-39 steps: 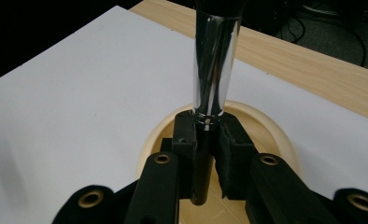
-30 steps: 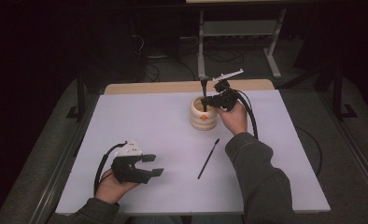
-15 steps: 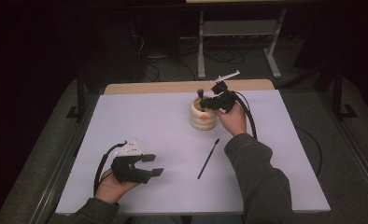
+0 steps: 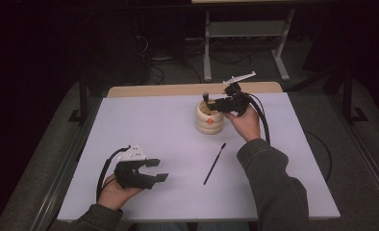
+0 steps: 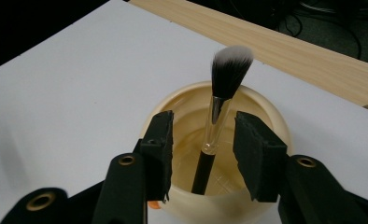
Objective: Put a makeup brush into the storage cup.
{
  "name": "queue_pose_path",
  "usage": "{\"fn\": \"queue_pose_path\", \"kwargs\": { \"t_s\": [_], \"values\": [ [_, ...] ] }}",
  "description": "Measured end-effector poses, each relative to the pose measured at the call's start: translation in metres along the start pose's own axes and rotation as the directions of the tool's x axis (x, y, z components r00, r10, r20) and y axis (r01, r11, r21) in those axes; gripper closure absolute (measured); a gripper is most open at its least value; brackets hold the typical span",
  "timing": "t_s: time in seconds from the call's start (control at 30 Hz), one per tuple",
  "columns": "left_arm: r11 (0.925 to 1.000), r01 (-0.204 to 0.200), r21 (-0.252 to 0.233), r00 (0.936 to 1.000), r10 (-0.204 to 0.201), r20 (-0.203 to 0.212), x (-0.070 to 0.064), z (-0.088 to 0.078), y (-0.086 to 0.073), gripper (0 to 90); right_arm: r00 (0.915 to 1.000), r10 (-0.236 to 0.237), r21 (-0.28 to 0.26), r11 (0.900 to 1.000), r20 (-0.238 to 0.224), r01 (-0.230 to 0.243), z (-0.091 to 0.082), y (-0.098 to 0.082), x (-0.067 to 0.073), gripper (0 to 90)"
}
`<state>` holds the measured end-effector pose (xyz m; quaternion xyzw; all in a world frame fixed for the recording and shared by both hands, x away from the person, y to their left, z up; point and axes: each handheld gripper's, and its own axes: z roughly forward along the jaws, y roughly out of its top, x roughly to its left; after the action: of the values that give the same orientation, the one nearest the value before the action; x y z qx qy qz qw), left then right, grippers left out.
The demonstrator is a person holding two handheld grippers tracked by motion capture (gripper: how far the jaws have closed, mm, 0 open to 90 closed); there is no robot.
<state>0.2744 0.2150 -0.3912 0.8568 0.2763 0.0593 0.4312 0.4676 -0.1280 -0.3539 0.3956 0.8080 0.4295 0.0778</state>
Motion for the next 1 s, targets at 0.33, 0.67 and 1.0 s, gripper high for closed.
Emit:
{"fn": "queue_pose_path", "kwargs": {
  "t_s": [0.33,0.67,1.0],
  "values": [
    [1.0,-0.001,0.001,1.0,0.001,-0.008,0.004,-0.001,-0.001,36.2,0.9998,-0.007,-0.011,1.0,-0.019,0.007,-0.015,-0.004,0.006,47.2],
    [1.0,-0.003,0.007,0.9999,0.003,-0.016,0.004,-0.001,-0.001,35.0,0.9997,-0.019,-0.021,1.0,-0.016,0.019,-0.027,-0.013,0.01,42.2],
    [1.0,-0.008,0.006,0.9999,0.008,-0.014,0.003,0.001,0.0,34.8,0.9989,-0.031,-0.036,0.999,-0.036,0.029,-0.036,-0.023,0.017,39.1]
  ]
}}
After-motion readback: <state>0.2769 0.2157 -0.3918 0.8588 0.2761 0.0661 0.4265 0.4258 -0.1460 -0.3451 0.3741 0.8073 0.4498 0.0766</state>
